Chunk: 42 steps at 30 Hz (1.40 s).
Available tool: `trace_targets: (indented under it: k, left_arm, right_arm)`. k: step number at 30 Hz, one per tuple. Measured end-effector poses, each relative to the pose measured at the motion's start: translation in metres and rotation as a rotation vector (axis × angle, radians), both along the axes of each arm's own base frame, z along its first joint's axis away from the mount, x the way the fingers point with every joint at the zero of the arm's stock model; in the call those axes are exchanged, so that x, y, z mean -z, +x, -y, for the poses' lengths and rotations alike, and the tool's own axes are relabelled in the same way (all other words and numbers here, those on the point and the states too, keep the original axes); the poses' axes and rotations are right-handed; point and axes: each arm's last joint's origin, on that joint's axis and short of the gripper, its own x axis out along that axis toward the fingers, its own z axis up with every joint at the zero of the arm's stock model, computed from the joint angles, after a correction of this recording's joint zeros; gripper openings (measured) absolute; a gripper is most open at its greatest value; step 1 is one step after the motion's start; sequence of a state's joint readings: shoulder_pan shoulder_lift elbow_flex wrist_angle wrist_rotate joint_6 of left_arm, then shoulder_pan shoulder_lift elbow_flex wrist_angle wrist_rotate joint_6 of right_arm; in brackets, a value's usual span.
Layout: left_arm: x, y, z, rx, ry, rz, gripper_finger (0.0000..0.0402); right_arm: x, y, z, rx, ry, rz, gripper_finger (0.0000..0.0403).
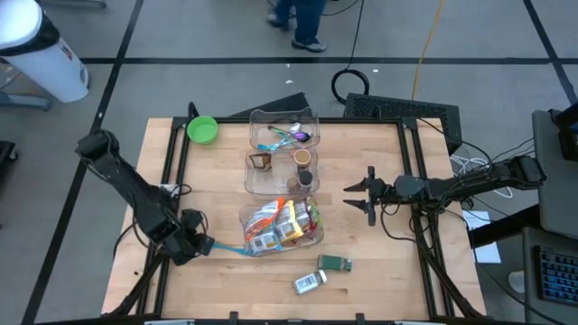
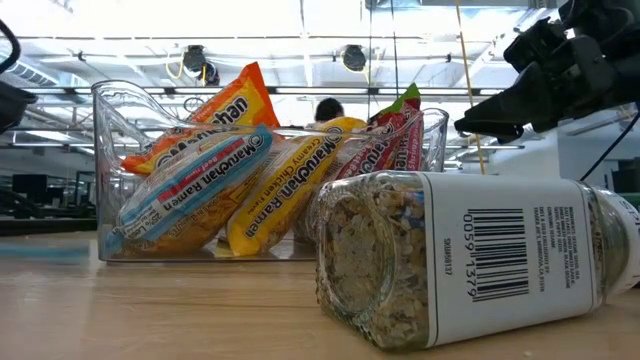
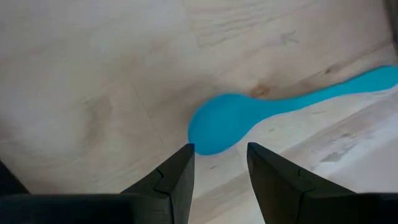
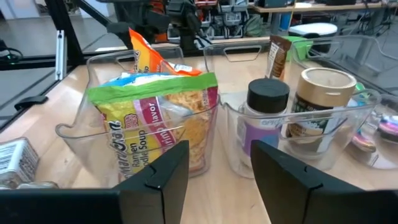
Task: Pick & Place Food Item
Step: Put the light blue spoon into the top transparent bin
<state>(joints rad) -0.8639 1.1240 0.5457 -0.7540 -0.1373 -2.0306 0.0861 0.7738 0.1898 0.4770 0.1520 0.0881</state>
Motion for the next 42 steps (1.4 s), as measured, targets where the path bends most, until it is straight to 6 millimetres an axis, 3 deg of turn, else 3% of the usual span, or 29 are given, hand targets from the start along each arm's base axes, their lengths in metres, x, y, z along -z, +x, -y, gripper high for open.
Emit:
trace_targets:
  k: [10, 22, 34, 42]
  left_arm:
    - [0.013, 0.002, 0.005, -0.030, 0.051, -0.058, 0.0152]
    - [0.014, 0.001, 0.004, -0.006, 0.067, -0.066, 0.0152]
    - [0.032, -0.001, -0.003, -0.024, 0.084, -0.008, 0.0152]
    - [0.033, 0.000, -0.003, 0.011, 0.100, 0.021, 0.0152]
  right_arm:
    - [0.000, 0.000, 0.000, -0.009, 0.034, 0.002, 0.0160]
    - [0.000, 0.000, -0.001, -0.019, 0.036, 0.005, 0.0158]
    - [0.000, 0.000, -0.001, -0.018, 0.035, 0.004, 0.0155]
    - [0.000, 0.000, -0.001, -0.018, 0.035, 0.004, 0.0155]
